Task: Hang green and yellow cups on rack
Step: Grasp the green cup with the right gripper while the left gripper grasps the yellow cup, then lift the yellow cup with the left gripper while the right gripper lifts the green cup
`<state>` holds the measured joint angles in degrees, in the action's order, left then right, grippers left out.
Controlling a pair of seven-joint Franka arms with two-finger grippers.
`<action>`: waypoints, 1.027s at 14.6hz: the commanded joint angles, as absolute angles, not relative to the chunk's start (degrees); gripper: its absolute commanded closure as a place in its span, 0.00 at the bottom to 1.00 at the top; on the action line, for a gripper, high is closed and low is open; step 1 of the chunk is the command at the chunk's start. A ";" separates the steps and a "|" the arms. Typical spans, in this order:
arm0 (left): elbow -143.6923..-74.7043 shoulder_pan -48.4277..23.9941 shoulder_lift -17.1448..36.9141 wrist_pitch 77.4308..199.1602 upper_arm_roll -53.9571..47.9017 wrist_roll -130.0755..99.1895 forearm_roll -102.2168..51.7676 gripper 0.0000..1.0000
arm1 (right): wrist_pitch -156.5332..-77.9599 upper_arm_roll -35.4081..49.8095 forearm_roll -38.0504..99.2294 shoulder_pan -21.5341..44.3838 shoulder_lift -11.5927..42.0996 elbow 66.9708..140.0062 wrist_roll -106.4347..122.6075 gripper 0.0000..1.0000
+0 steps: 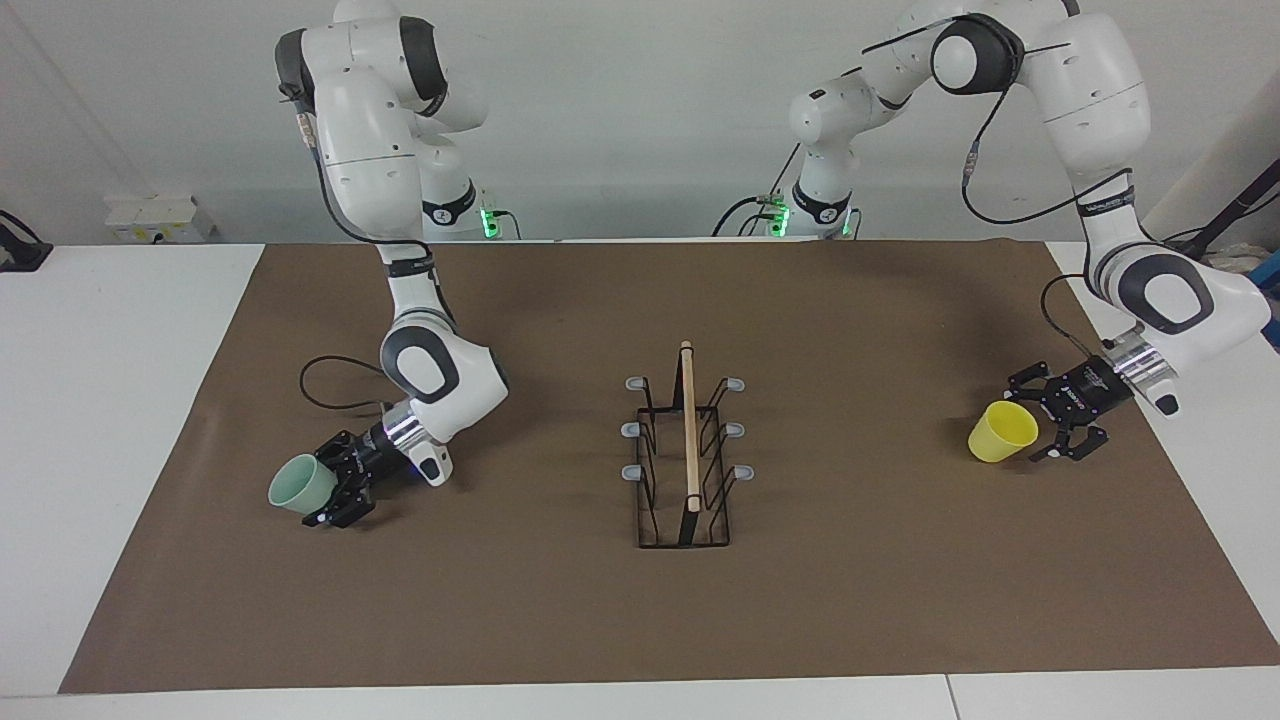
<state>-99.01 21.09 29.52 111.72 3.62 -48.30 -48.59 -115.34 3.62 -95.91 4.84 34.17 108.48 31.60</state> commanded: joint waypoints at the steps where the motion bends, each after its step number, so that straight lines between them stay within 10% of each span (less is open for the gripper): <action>1: -103.09 16.01 27.95 120.21 4.22 -49.57 -52.28 0.00 | -115.66 4.13 -97.30 4.48 33.58 108.55 30.93 1.00; 5: -103.54 16.44 27.69 119.00 4.13 -49.48 -52.56 0.05 | -116.37 4.22 -90.28 4.57 31.74 108.02 32.52 1.00; 6: -103.54 16.17 27.69 119.44 4.13 -49.83 -52.65 0.17 | -116.37 4.31 -88.61 4.57 31.29 107.84 33.13 1.00; 7: -103.54 16.17 27.69 119.36 4.13 -49.49 -52.56 0.55 | -116.37 4.92 -86.07 4.57 30.24 107.75 33.22 1.00; 10: -102.75 15.82 27.42 119.62 4.22 -49.83 -52.56 1.00 | -116.28 5.36 -77.99 5.27 27.52 107.75 33.31 1.00; 15: -101.87 13.90 21.46 119.71 4.22 -49.83 -50.72 1.00 | -116.37 8.17 -61.64 5.01 21.46 107.58 35.76 1.00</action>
